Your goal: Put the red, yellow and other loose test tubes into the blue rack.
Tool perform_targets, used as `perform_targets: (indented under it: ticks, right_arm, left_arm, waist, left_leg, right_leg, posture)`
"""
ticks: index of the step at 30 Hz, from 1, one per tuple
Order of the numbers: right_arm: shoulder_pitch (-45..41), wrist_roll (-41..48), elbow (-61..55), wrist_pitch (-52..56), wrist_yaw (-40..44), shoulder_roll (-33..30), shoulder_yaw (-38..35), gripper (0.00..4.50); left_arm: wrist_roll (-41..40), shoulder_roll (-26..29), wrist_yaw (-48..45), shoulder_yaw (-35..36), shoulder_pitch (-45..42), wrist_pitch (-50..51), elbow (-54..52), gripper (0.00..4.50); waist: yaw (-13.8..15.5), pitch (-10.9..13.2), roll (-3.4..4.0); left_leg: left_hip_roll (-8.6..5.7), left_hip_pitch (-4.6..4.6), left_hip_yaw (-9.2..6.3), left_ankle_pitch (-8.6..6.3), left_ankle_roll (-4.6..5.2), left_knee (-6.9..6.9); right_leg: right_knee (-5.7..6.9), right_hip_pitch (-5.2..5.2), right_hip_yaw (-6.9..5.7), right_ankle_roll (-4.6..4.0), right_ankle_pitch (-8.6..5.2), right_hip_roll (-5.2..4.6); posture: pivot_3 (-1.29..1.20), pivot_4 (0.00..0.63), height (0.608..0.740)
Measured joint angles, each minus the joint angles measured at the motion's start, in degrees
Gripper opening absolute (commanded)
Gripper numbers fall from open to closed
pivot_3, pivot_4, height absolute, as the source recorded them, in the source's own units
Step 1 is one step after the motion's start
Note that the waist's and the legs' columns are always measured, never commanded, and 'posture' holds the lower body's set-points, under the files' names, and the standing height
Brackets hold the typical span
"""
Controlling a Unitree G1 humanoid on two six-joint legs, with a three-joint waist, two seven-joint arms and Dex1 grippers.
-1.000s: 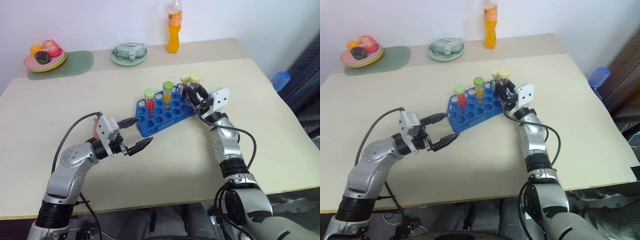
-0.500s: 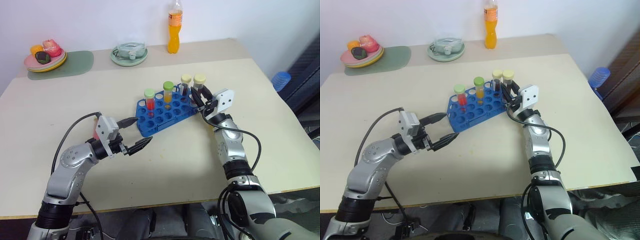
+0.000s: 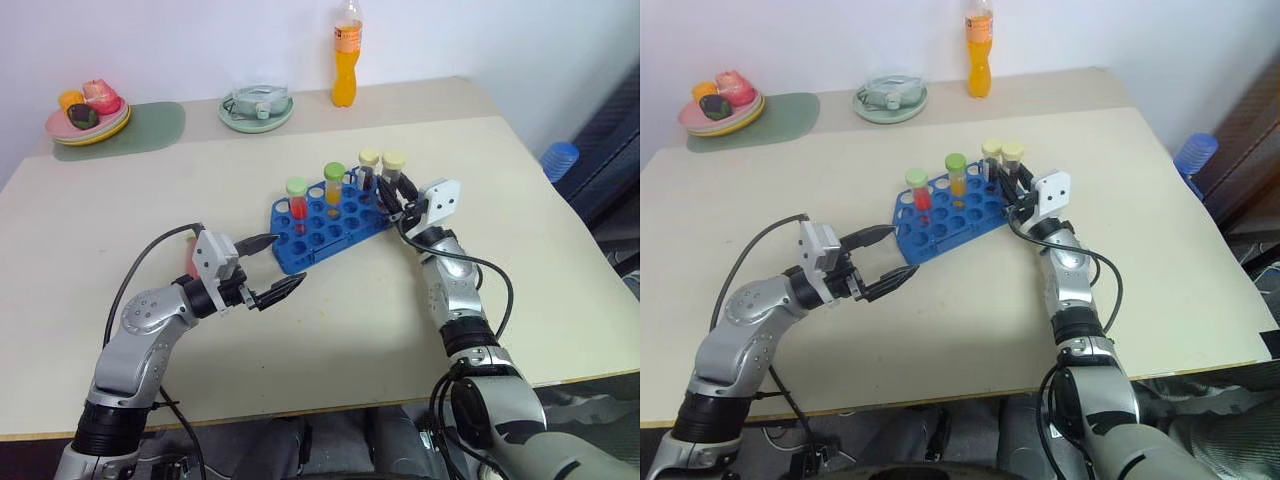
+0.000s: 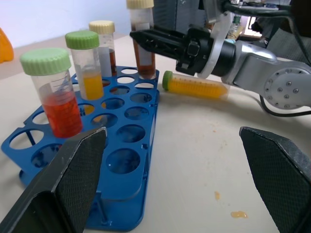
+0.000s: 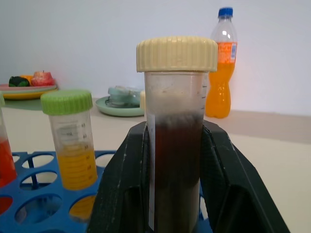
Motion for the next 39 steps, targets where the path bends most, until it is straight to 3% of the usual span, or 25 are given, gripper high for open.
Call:
perform_targets:
  ticks: [4, 5, 6, 10, 11, 19, 27, 33, 39]
  right_arm:
    - [-0.03, 1.27, 0.25, 0.34, 1.58, 0.15, -0.43, 0.79]
    - [-0.03, 1.81, 0.24, 0.69, 2.13, 0.18, -0.67, 1.8]
    - [-0.03, 2.42, 0.23, 0.97, 2.54, 0.18, -0.83, 2.07]
    - [-0.02, 2.92, 0.17, 1.0, 3.47, 0.43, -0.56, 4.2]
    - [-0.02, 2.57, 0.17, 0.71, 3.16, 0.43, -0.43, 4.43]
    - [1.35, 0.09, -4.98, 1.47, 0.61, -1.64, 0.13, 4.43]
    - [9.92, -1.91, -24.52, 16.38, -0.02, -9.21, 1.86, 4.43]
    - [14.88, -5.91, -51.07, 56.1, -4.0, -21.32, 3.41, 4.43]
    - [4.49, 0.52, -55.14, 86.19, 1.52, -27.67, 4.41, 4.43]
  left_arm:
    - [0.0, -0.14, 0.1, 0.0, 0.01, -0.02, 0.0, 4.5]
    - [0.0, -0.24, 0.12, 0.0, 0.02, -0.02, 0.0, 4.5]
    - [0.0, -0.45, 0.16, -0.01, 0.02, -0.03, 0.0, 4.5]
    - [0.01, -0.99, 0.14, -0.09, 0.01, -0.04, 0.0, 4.5]
    - [0.03, -1.07, 0.1, -0.14, -0.04, -0.06, 0.05, 4.5]
    - [0.3, -2.41, -0.19, -0.73, -1.87, -0.62, 1.83, 4.5]
    - [1.32, -4.23, -1.35, -2.73, -3.36, -2.64, 5.56, 4.5]
    - [1.86, -6.23, -2.25, -3.54, -5.13, -4.43, 8.74, 4.5]
    - [2.51, -7.59, -3.31, -4.7, -6.96, -5.93, 11.05, 4.5]
  waist:
    - [-0.01, 0.0, 0.0]
    - [-0.01, 0.0, 0.0]
    - [-0.03, 0.0, 0.0]
    - [0.0, 0.0, 0.01]
    - [0.02, 0.0, 0.01]
    - [0.39, -0.01, 0.01]
    - [0.51, -0.01, 0.01]
    - [1.37, -0.03, 0.0]
    - [1.95, -0.04, 0.0]
  left_leg:
    - [0.01, 0.0, 0.0, 0.0, 0.0, 0.0]
    - [0.01, 0.0, 0.0, 0.0, 0.0, 0.0]
    - [0.01, 0.0, 0.0, 0.0, 0.0, 0.0]
    - [0.03, -0.01, 0.0, 0.0, -0.01, -0.01]
    - [0.02, 0.0, 0.01, 0.0, -0.01, 0.0]
    - [0.01, -0.02, 0.0, -0.01, -0.01, 0.05]
    - [0.01, -0.05, 0.02, -0.01, -0.01, 0.06]
    - [0.0, -0.09, 0.07, -0.01, 0.0, 0.13]
    - [0.01, -0.11, 0.18, -0.04, 0.05, 0.14]
  right_leg:
    - [0.0, 0.0, 0.01, 0.0, 0.0, 0.01]
    - [0.0, -0.01, 0.02, -0.01, 0.0, 0.01]
    - [0.0, -0.01, 0.02, -0.01, 0.0, 0.01]
    - [0.0, -0.02, 0.02, -0.01, 0.01, 0.03]
    - [0.0, -0.01, 0.02, -0.01, 0.01, 0.03]
    - [0.0, 0.0, 0.03, -0.03, 0.02, 0.03]
    - [-0.01, -0.01, 0.04, -0.03, 0.02, 0.02]
    - [-0.01, -0.03, 0.07, -0.03, 0.02, -0.01]
    - [-0.07, -0.01, 0.1, -0.05, 0.04, -0.07]
  posture:
    - [0.0, 0.15, 0.74]
    - [0.0, 0.15, 0.74]
    - [0.0, 0.15, 0.74]
    - [0.0, 0.15, 0.74]
    - [0.0, 0.15, 0.74]
    - [0.0, 0.15, 0.74]
    - [0.0, 0.15, 0.74]
    - [0.0, 0.15, 0.74]
    - [0.0, 0.15, 0.74]
